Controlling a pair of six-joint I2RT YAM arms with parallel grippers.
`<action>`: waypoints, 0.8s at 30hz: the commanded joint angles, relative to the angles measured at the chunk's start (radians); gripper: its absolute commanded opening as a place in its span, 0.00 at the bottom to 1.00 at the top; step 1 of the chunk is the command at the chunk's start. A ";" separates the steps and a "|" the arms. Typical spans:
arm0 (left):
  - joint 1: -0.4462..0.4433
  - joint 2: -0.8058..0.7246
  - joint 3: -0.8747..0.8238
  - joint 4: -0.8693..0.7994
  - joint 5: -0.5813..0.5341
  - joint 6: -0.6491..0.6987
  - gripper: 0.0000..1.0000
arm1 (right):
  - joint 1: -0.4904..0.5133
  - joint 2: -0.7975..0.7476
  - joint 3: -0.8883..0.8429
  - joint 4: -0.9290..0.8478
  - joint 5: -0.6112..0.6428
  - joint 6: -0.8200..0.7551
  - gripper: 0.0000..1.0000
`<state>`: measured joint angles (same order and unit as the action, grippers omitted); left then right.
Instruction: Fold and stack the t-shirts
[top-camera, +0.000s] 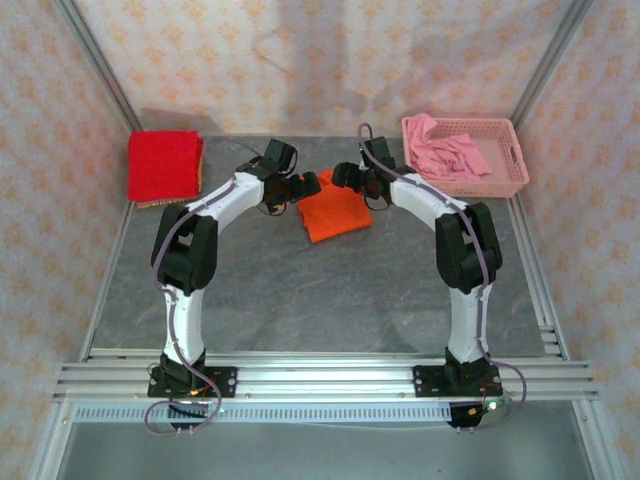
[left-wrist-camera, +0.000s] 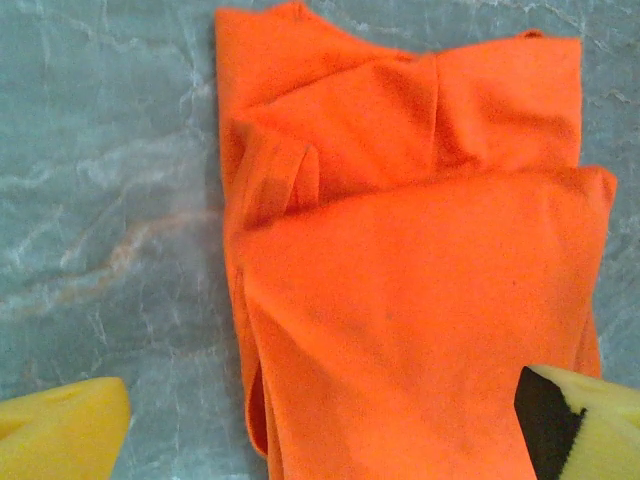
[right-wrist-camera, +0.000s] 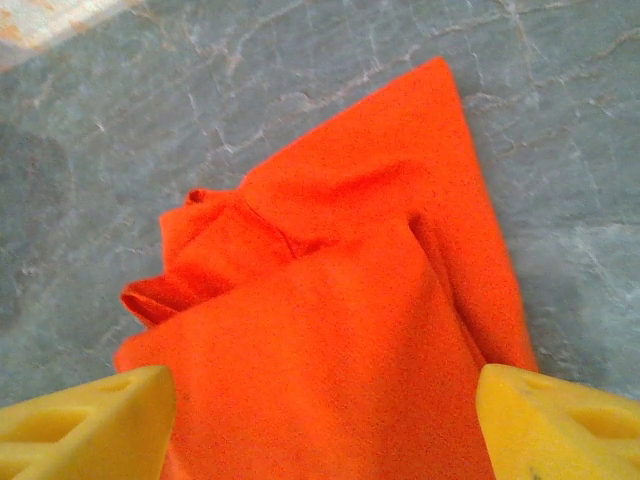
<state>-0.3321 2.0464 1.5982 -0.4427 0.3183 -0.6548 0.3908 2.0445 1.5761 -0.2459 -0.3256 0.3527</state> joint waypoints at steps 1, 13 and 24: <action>-0.009 -0.038 -0.085 0.121 0.055 -0.055 0.99 | -0.025 -0.014 -0.040 -0.005 0.003 -0.048 0.73; -0.072 0.084 -0.077 0.185 0.123 -0.123 0.46 | -0.036 0.092 -0.043 -0.112 -0.048 -0.099 0.53; -0.093 -0.074 -0.334 0.218 0.104 -0.123 0.20 | 0.021 -0.137 -0.363 -0.018 -0.079 -0.044 0.27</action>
<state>-0.4129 2.0460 1.3354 -0.2226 0.4385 -0.7742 0.3809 1.9850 1.2854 -0.2596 -0.4057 0.2859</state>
